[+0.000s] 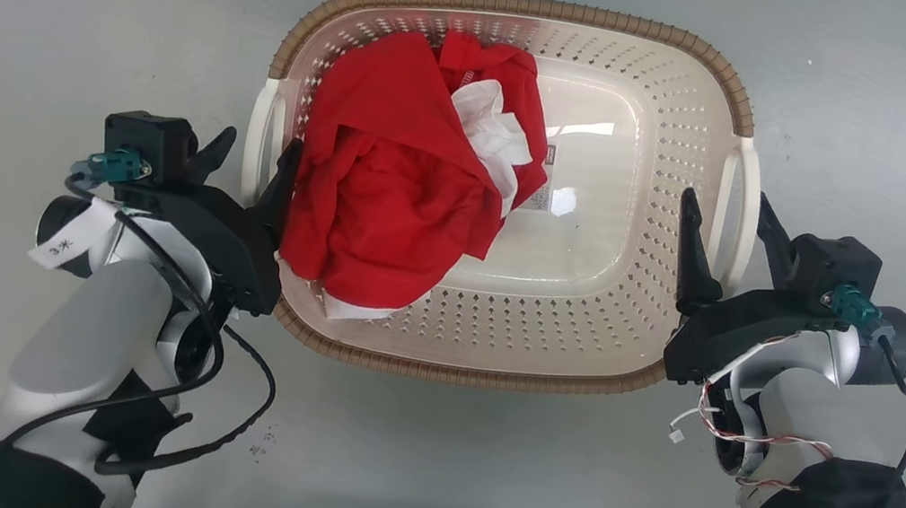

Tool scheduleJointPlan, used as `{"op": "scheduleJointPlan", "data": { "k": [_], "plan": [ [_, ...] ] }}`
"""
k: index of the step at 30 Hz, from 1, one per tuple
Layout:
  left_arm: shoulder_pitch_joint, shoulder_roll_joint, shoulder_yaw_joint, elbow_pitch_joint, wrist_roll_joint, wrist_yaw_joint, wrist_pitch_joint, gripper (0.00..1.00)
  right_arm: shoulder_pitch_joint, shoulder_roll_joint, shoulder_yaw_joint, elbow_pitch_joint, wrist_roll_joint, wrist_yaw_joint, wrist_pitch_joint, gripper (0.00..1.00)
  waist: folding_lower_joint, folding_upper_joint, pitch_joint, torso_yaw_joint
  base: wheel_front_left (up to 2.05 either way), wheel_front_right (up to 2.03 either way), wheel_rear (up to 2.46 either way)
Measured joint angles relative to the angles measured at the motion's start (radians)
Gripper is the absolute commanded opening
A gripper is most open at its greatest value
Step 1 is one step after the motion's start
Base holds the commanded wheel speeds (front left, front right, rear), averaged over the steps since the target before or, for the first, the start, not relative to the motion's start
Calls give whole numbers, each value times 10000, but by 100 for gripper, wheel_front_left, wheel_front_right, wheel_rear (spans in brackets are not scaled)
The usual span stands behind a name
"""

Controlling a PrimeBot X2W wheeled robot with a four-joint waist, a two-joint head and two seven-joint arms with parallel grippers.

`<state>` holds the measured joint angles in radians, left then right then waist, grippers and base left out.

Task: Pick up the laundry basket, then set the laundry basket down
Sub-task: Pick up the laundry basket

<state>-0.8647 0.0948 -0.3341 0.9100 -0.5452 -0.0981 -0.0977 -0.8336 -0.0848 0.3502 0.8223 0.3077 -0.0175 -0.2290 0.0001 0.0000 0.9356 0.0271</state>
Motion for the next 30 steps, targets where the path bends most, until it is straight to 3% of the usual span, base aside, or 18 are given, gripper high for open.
{"op": "scheduleJointPlan", "data": {
  "k": [12, 13, 14, 15, 16, 30],
  "plan": [
    [-700, -207, 211, 1231, -533, -169, 311, 100, -974, 65, 140, 1172, 88, 105, 176, 100, -2, 0, 103, 4, 0, 0, 0],
    [-760, -221, 226, 1287, -573, -173, 343, 100, -1021, 65, 151, 1241, 96, 130, 176, 58, -1, 0, 99, 4, 0, 0, 0],
    [-811, -238, 244, 1367, -604, -174, 343, 91, -1056, 67, 169, 1306, 102, 171, 180, 0, -1, 0, 95, 4, 0, 0, 0],
    [-848, -261, 261, 1448, -639, -178, 345, 21, -1085, 71, 188, 1379, 104, 180, 194, 0, -1, 0, 89, 5, 0, 0, 0],
    [-893, -295, 257, 1511, -640, -196, 349, 0, -1122, 75, 194, 1465, 109, 180, 213, 0, -2, 0, 83, 6, 0, 0, 0],
    [-986, -627, 173, 2545, -736, -314, 433, 0, -1353, 355, 288, 2704, 378, 479, 353, 0, -1, 0, -540, 4, 0, 0, 0]
  ]
}}
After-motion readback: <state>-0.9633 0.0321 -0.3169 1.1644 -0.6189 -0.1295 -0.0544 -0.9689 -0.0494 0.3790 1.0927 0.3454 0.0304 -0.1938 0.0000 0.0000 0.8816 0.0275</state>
